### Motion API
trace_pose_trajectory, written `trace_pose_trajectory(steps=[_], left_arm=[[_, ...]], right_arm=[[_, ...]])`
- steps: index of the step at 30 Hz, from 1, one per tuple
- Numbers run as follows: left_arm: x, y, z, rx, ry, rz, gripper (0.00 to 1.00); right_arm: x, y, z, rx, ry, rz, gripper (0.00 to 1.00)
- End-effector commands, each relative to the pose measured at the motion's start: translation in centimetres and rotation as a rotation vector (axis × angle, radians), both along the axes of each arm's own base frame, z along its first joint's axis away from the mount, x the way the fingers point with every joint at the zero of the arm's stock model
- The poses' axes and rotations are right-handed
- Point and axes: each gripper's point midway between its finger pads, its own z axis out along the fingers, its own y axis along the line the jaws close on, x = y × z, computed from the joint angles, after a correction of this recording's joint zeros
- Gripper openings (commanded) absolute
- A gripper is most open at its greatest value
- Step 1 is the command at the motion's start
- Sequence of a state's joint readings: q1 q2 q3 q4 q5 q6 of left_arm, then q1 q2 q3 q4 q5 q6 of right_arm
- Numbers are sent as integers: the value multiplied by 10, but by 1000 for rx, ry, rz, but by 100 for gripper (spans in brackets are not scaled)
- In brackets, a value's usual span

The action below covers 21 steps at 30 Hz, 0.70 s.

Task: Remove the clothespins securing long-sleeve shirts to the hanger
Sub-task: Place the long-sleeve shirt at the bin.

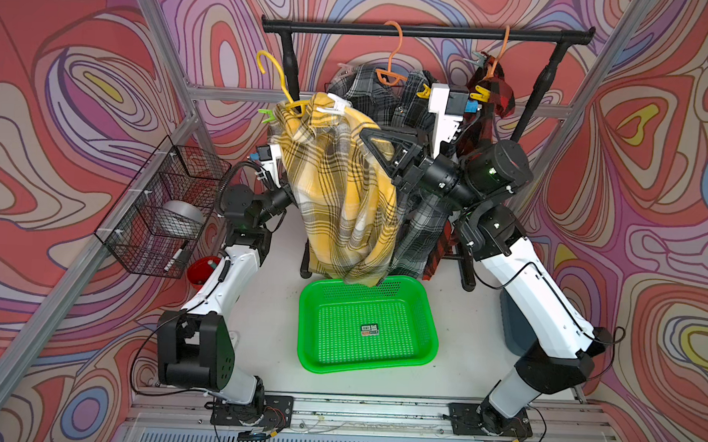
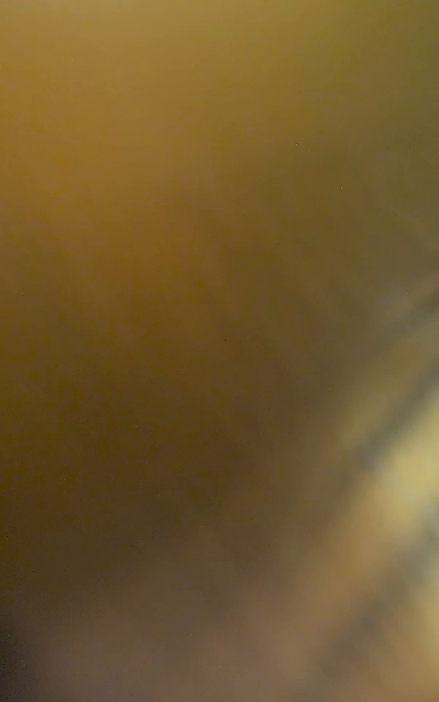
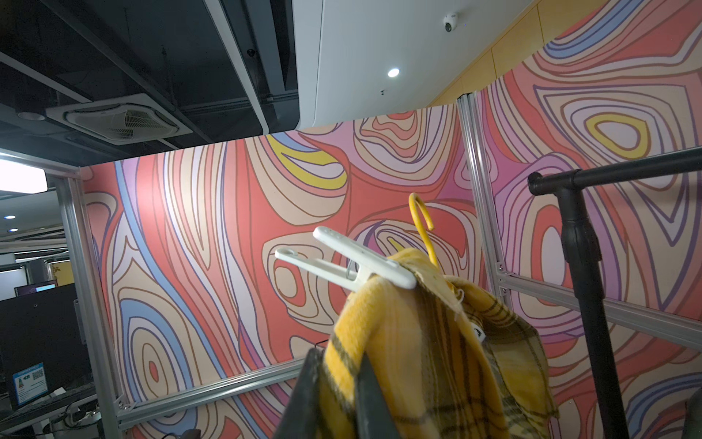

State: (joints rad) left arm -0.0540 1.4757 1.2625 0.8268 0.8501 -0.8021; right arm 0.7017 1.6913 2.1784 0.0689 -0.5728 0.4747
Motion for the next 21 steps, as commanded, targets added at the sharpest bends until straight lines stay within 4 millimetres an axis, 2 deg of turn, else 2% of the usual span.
trace_pose_trajectory(steps=[1,6,9,13,15,16,21], left_arm=[[-43,-12,51,-8,-118,-63,0],[-71,-33,84,42,-146,-60,0],[-91,-46,97,85,-173,-55,0],[-111,-46,113,64,-200,-42,0],[-120,-44,121,53,-200,-27,0],[-125,-44,124,52,-209,-28,0],[-148,-46,142,37,-244,-15,0]], right_arm=[[-19,-13,34,92,-107,6,0],[-21,-15,49,108,-145,-1,0],[-15,-9,47,110,-148,1,0],[-19,-10,47,110,-152,12,0],[-13,-5,37,91,-135,14,0],[-26,-16,46,107,-153,13,0],[-29,-24,36,106,-136,-16,0]])
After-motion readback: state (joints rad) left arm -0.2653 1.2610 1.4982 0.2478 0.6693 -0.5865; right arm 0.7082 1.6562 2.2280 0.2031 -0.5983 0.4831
